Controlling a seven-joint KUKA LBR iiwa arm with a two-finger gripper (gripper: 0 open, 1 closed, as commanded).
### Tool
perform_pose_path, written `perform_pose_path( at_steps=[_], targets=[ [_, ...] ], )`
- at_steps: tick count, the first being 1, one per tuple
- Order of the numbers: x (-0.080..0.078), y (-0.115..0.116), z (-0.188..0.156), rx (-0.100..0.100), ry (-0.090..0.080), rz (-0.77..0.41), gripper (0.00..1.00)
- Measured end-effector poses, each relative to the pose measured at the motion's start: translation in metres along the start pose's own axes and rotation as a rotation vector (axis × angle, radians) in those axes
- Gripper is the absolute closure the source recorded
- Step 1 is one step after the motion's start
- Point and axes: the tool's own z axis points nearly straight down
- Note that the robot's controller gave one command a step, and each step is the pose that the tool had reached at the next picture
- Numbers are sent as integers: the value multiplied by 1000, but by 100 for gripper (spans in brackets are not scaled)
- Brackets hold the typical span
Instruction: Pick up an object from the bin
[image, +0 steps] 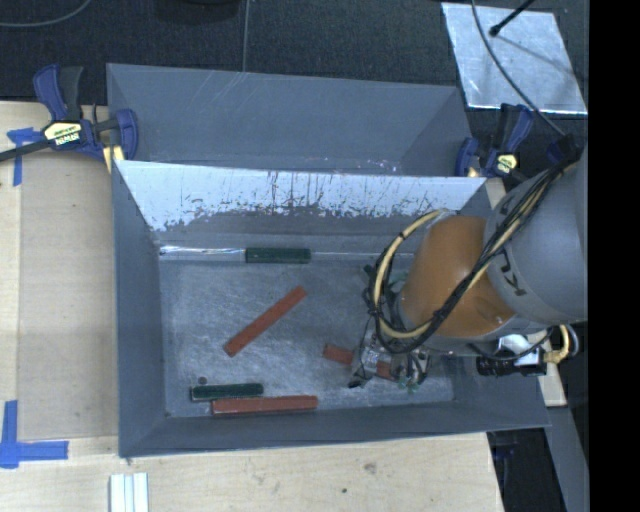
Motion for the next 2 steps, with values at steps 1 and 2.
perform_pose_path(
  at_steps=[1, 2],
  targets=[
    [-1, 0, -2, 1, 2, 0, 100],
    [-3, 0, -15, 1, 3, 1, 100]
  ],
)
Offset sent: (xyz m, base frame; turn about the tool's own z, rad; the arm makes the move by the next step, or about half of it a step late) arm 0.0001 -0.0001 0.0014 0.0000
